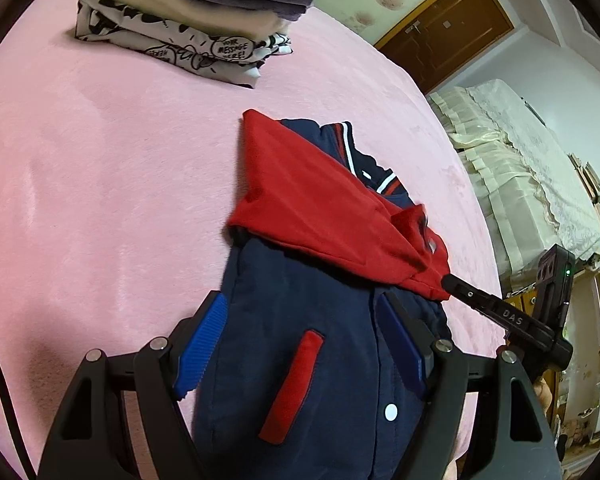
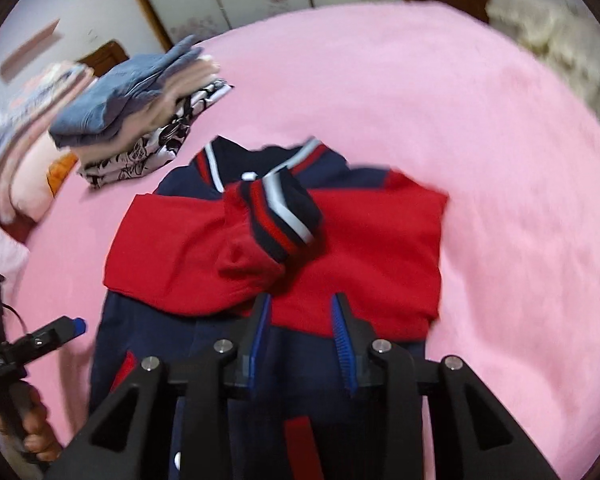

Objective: Fold large clothes
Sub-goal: 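Grasp the striped red sleeve cuff with the right gripper and lift it, then fold the red sleeve toward the collar with the right gripper while the left gripper flattens it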

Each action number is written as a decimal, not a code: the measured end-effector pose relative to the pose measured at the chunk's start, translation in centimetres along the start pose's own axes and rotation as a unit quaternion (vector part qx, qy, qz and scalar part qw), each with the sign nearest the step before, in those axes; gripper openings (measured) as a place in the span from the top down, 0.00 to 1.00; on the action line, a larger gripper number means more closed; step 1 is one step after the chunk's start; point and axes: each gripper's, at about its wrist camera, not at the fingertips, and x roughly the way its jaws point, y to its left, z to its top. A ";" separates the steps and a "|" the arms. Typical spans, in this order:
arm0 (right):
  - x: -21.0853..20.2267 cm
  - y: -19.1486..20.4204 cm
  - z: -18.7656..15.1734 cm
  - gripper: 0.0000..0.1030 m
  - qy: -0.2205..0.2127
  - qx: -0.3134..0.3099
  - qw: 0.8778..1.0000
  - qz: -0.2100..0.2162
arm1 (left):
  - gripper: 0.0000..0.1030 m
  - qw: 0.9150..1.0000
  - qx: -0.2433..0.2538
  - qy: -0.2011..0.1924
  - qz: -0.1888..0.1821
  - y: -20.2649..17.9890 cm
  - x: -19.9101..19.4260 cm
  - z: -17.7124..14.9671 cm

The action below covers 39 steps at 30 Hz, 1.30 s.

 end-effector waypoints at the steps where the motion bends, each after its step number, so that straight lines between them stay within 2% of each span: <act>1: 0.0 -0.5 -0.1 0.70 0.004 0.010 1.000 0.012 | 0.26 1.000 0.001 0.000 0.001 -0.1 0.2 0.2; 6: 0.5 -1.3 1.2 0.68 0.004 0.032 0.998 0.053 | 0.26 1.000 0.009 0.003 0.006 -0.5 0.6 0.6; 14: 4.1 -4.3 4.0 0.67 0.022 0.079 0.991 0.105 | 0.26 0.999 0.028 -0.013 0.023 -0.7 0.9 2.5; 17: 5.6 -4.6 4.1 0.65 0.037 0.076 0.990 0.116 | 0.26 0.999 0.034 -0.021 0.028 -0.8 1.3 3.5; 21: 6.2 -3.7 4.2 0.65 0.031 0.053 0.992 0.115 | 0.26 0.998 0.044 -0.026 0.028 -1.2 2.7 5.4; 23: 6.1 -3.0 4.3 0.69 0.025 0.036 0.992 0.118 | 0.26 0.998 0.045 -0.025 0.033 -1.4 3.4 6.0; 24: 6.0 -2.9 4.3 0.81 0.023 0.031 0.992 0.119 | 0.26 0.998 0.046 -0.021 0.034 -1.5 4.1 6.4; 25: 5.8 -2.7 4.3 0.86 0.023 0.025 0.992 0.120 | 0.26 0.998 0.047 -0.018 0.035 -1.8 4.6 6.6; 26: 5.5 -2.8 4.2 0.87 0.021 0.022 0.992 0.119 | 0.26 0.998 0.047 -0.017 0.039 -1.9 5.0 6.8; 31: 1.3 -2.9 3.9 0.91 -0.047 0.026 0.997 0.053 | 0.26 0.997 0.051 -0.016 0.063 -2.4 6.3 6.6; 34: -0.7 -3.3 2.8 0.91 -0.073 0.034 0.997 -0.022 | 0.26 0.996 0.056 -0.007 0.075 -2.6 7.1 6.2; 35: -0.8 -3.3 2.1 0.91 -0.071 0.034 0.996 -0.040 | 0.26 0.995 0.057 -0.003 0.078 -2.6 7.4 6.0; 39: 0.6 -3.9 0.9 0.82 -0.006 0.034 0.999 -0.030 | 0.26 0.994 0.065 0.012 0.087 -2.5 8.0 5.5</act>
